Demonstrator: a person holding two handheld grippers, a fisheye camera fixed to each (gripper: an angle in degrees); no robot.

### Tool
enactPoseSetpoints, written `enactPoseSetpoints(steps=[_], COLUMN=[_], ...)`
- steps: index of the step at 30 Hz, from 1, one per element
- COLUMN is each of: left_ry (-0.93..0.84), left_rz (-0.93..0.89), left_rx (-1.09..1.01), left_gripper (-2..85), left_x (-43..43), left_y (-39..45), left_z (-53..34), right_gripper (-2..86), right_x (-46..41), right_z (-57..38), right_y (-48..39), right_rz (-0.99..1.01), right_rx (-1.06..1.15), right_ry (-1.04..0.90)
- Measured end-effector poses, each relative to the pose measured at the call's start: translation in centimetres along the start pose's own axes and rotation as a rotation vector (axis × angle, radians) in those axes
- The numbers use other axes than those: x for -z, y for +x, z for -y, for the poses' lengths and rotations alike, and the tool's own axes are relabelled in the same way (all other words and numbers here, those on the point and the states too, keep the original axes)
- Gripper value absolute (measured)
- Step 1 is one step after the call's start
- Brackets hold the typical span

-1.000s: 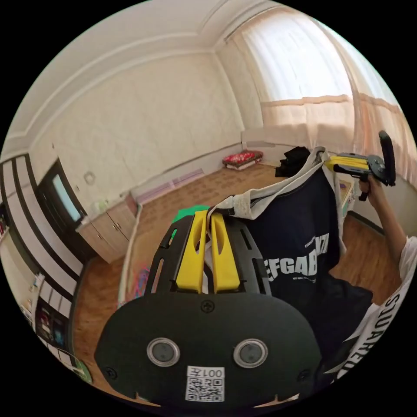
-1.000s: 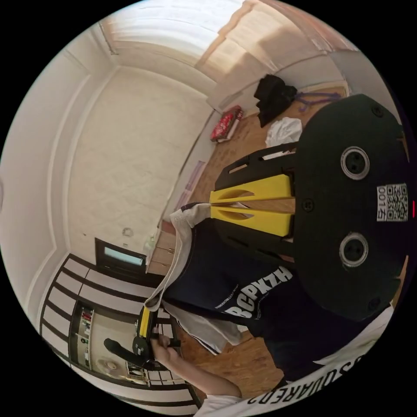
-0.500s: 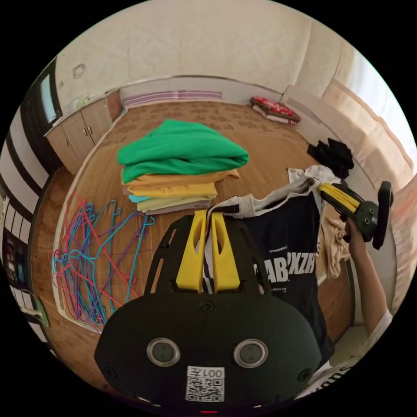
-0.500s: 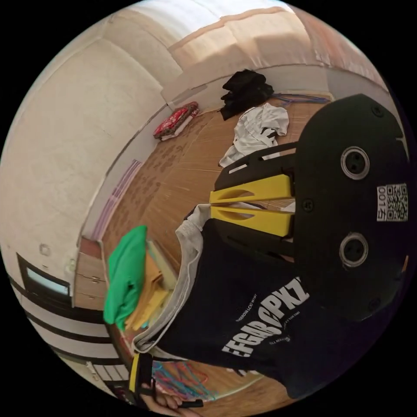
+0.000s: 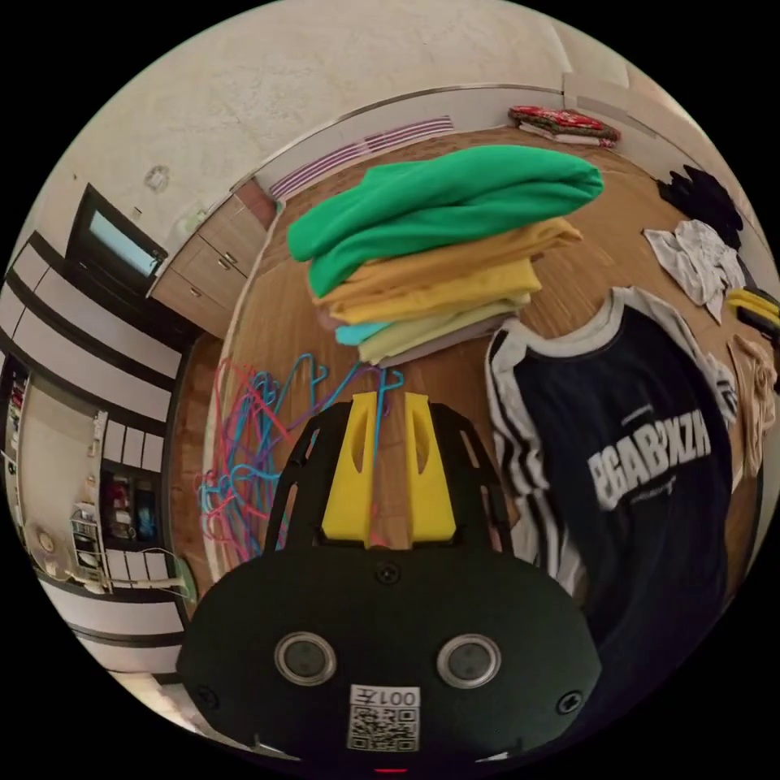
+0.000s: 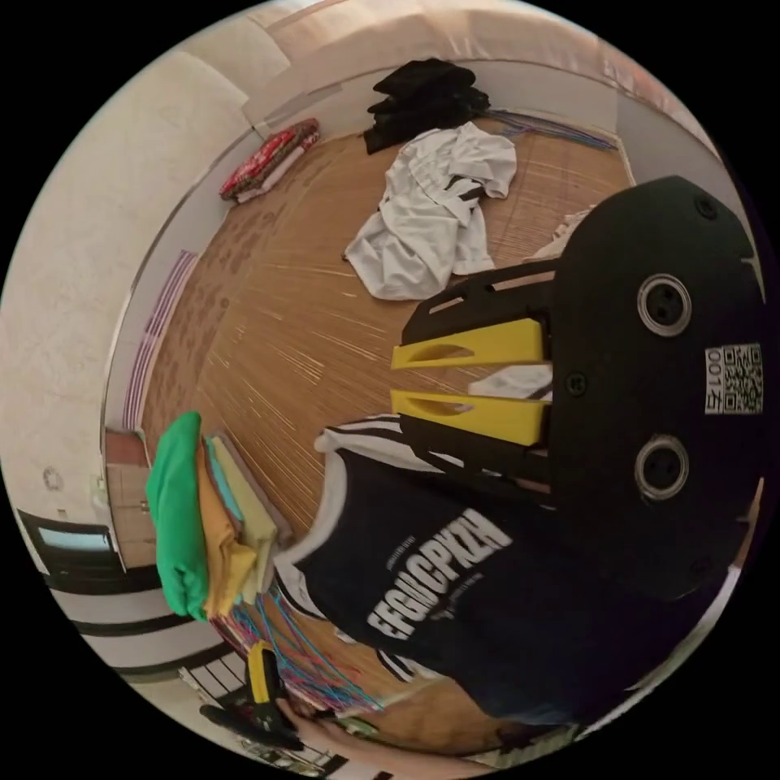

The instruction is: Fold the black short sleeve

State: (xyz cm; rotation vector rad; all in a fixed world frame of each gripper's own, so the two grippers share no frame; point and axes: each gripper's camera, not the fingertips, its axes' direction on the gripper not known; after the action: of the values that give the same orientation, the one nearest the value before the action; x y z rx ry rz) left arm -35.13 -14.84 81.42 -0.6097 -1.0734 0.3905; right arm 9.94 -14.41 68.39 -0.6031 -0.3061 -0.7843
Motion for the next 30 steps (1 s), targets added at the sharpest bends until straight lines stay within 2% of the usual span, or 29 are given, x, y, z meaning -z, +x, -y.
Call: enactPoseSetpoints(steps=[2, 5, 9, 15, 18, 19, 22, 25, 30], left_ry=[-0.007, -0.061, -0.128, -0.116, -0.128, -0.116, -0.083, -0.114, -0.102], left_rz=[-0.112, -0.279, -0.314, -0.413, -0.350, -0.279, -0.149, -0.054, -0.133], left_rx=[-0.112, -0.241, -0.267, -0.224, -0.241, -0.236, -0.175, -0.117, 0.011], left_gripper=[6.1, 9.7, 14.3, 3.6, -0.4, -0.6, -0.9, -1.0, -1.0], left_x=[0.8, 0.1, -2.2, -2.8, -2.6, -2.1, -0.5, -0.1, -0.5], left_y=[0.0, 3.2, 7.8, 11.5, 11.4, 10.8, 7.7, 4.0, -0.1], left_z=[-2.1, -4.5, -5.5, -4.9, -4.8, -4.9, -5.2, -5.4, -5.4], right_gripper=[7.5, 11.1, 12.9, 7.2, 4.0, 3.6, 3.1, 2.8, 2.7], right_x=[-0.6, -3.3, -7.0, -8.9, -8.5, -7.4, -4.1, -1.7, -2.2], right_z=[-2.3, -5.1, -6.7, -6.5, -6.2, -6.2, -6.7, -7.2, -7.3], right_y=[0.8, 1.1, 1.5, 2.2, 1.8, 1.8, 3.3, 5.3, 7.6], right_rz=[0.060, 0.033, 0.146, 0.268, 0.215, 0.132, -0.010, -0.057, -0.057], right_rx=[0.035, 0.028, -0.086, -0.240, -0.199, -0.195, -0.261, -0.311, -0.368], right_ry=[-0.088, -0.204, -0.255, -0.197, -0.217, -0.193, -0.105, -0.071, -0.112])
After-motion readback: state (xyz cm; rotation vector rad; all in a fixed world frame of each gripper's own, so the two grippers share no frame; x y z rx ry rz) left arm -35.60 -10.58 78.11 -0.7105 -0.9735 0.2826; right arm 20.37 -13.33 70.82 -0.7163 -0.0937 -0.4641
